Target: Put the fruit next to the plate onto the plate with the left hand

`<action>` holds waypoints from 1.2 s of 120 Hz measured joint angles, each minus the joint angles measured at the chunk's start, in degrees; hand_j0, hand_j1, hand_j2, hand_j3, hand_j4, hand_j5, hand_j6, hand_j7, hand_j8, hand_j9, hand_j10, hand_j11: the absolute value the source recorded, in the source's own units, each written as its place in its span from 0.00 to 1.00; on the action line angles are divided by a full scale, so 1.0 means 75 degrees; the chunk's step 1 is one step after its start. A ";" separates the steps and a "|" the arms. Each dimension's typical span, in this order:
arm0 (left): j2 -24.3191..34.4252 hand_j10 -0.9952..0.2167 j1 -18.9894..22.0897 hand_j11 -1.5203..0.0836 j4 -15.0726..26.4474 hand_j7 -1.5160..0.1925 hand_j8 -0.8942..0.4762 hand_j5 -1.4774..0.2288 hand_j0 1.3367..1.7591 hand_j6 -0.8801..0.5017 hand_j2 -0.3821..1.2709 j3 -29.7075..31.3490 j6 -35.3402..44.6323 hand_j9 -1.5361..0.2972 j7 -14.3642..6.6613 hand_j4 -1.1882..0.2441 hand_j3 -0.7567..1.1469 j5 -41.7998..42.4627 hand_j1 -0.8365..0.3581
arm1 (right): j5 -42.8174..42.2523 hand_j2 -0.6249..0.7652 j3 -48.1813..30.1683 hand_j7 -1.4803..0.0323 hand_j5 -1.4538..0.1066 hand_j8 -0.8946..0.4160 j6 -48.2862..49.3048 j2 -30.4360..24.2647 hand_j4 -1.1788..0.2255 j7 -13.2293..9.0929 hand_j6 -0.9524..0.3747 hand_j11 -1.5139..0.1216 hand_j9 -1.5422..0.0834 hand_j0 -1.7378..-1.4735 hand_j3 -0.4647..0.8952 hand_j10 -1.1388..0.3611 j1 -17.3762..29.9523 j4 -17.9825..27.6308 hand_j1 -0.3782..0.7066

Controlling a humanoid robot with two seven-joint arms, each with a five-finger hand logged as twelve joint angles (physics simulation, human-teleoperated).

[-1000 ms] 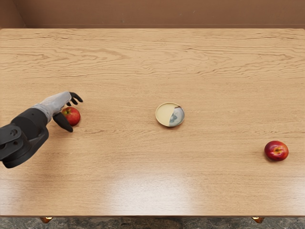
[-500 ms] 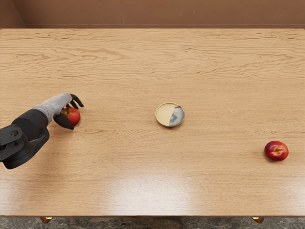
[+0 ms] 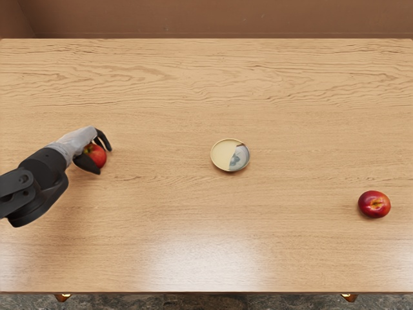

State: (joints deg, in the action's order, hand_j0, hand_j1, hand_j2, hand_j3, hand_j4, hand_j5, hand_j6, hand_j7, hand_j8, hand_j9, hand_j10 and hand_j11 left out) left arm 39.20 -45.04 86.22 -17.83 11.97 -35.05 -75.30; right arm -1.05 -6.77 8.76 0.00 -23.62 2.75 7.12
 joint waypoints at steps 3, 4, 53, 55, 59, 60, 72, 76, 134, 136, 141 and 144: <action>-0.0002 0.34 0.0003 0.43 0.0000 0.41 0.38 0.39 0.75 0.31 0.37 0.0000 -0.0002 0.39 0.0000 0.39 0.40 0.0000 0.46 | 0.0000 0.45 0.0000 0.98 0.93 0.68 0.0001 0.0000 0.84 0.0000 0.72 0.93 0.95 0.30 0.34 0.76 -0.0001 0.0000 0.03; -0.0001 0.34 -0.0001 0.43 0.0001 0.40 0.38 0.38 0.75 0.31 0.37 0.0000 -0.0003 0.38 -0.0001 0.39 0.40 0.0001 0.46 | 0.0000 0.45 0.0000 0.98 0.93 0.68 0.0001 0.0000 0.84 0.0001 0.72 0.93 0.95 0.30 0.34 0.76 -0.0001 0.0000 0.03; -0.0021 0.42 -0.0090 0.30 0.0066 0.26 0.46 0.25 0.73 0.38 0.39 -0.0018 -0.0043 0.26 -0.0020 0.30 0.40 0.0046 0.43 | 0.0000 0.45 0.0000 0.98 0.93 0.68 0.0002 0.0000 0.84 0.0002 0.72 0.93 0.95 0.30 0.34 0.76 -0.0003 0.0000 0.03; -0.0023 0.42 -0.0119 0.30 0.0082 0.26 0.47 0.24 0.73 0.38 0.39 -0.0026 -0.0048 0.25 -0.0021 0.30 0.40 0.0047 0.43 | 0.0000 0.45 0.0000 0.98 0.93 0.68 0.0002 0.0000 0.84 0.0003 0.72 0.93 0.95 0.30 0.34 0.76 -0.0003 0.0000 0.03; -0.0033 0.42 -0.0237 0.29 0.0124 0.25 0.47 0.23 0.73 0.39 0.39 -0.0039 -0.0059 0.24 -0.0023 0.29 0.40 0.0058 0.43 | 0.0000 0.45 0.0000 0.98 0.93 0.68 0.0001 0.0000 0.84 0.0002 0.72 0.93 0.95 0.30 0.34 0.76 -0.0003 0.0000 0.03; -0.0039 0.43 -0.0260 0.29 0.0133 0.25 0.47 0.23 0.73 0.39 0.39 -0.0042 -0.0060 0.24 -0.0023 0.29 0.40 0.0055 0.43 | 0.0000 0.45 0.0000 0.98 0.93 0.68 0.0000 0.0000 0.84 0.0003 0.72 0.93 0.95 0.30 0.34 0.76 -0.0002 0.0000 0.03; -0.0145 0.43 -0.0553 0.27 0.0234 0.24 0.48 0.23 0.72 0.39 0.39 -0.0065 -0.0076 0.23 -0.0026 0.28 0.40 0.0098 0.42 | 0.0000 0.45 0.0001 0.98 0.93 0.68 -0.0001 0.0000 0.84 0.0000 0.72 0.93 0.95 0.30 0.34 0.76 -0.0001 0.0000 0.03; -0.0213 0.44 -0.0687 0.27 0.0279 0.23 0.48 0.22 0.72 0.40 0.39 -0.0068 -0.0091 0.22 -0.0029 0.28 0.40 0.0113 0.42 | 0.0000 0.45 0.0001 0.98 0.93 0.68 -0.0001 0.0000 0.84 0.0002 0.72 0.93 0.95 0.30 0.34 0.76 -0.0002 0.0000 0.03; -0.1786 0.48 -0.2195 0.23 0.0381 0.22 0.54 0.19 0.72 0.48 0.50 -0.0103 -0.0821 0.20 0.0008 0.27 0.40 0.0882 0.31 | 0.0007 0.45 -0.0008 0.98 0.93 0.68 -0.0003 0.0000 0.84 0.0001 0.72 0.93 0.95 0.30 0.34 0.76 0.0008 -0.0008 0.03; -0.1873 0.48 -0.2246 0.23 0.0378 0.22 0.55 0.19 0.72 0.48 0.50 -0.0103 -0.0851 0.20 0.0008 0.27 0.40 0.0910 0.31 | 0.0006 0.45 -0.0007 0.98 0.93 0.68 -0.0002 0.0000 0.84 0.0000 0.72 0.93 0.95 0.30 0.34 0.76 0.0006 -0.0009 0.03; -0.2022 0.48 -0.2299 0.23 0.0370 0.22 0.55 0.19 0.72 0.48 0.49 -0.0106 -0.0927 0.20 0.0009 0.26 0.40 0.0961 0.31 | 0.0004 0.45 -0.0005 0.98 0.93 0.68 0.0000 0.0000 0.84 -0.0001 0.72 0.93 0.95 0.30 0.34 0.76 0.0003 -0.0008 0.03; -0.2099 0.48 -0.2310 0.23 0.0367 0.22 0.55 0.19 0.72 0.48 0.50 -0.0107 -0.0973 0.20 0.0010 0.26 0.40 0.1003 0.32 | 0.0003 0.45 -0.0003 0.98 0.93 0.68 -0.0001 0.0000 0.84 0.0001 0.72 0.93 0.95 0.30 0.34 0.76 0.0002 -0.0008 0.03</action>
State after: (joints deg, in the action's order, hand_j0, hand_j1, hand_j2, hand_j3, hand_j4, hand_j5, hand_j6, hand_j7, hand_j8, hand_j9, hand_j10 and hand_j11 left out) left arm 23.46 -62.37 88.97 -18.63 4.67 -34.97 -67.78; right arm -1.03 -6.80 8.75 0.00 -23.61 2.76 7.06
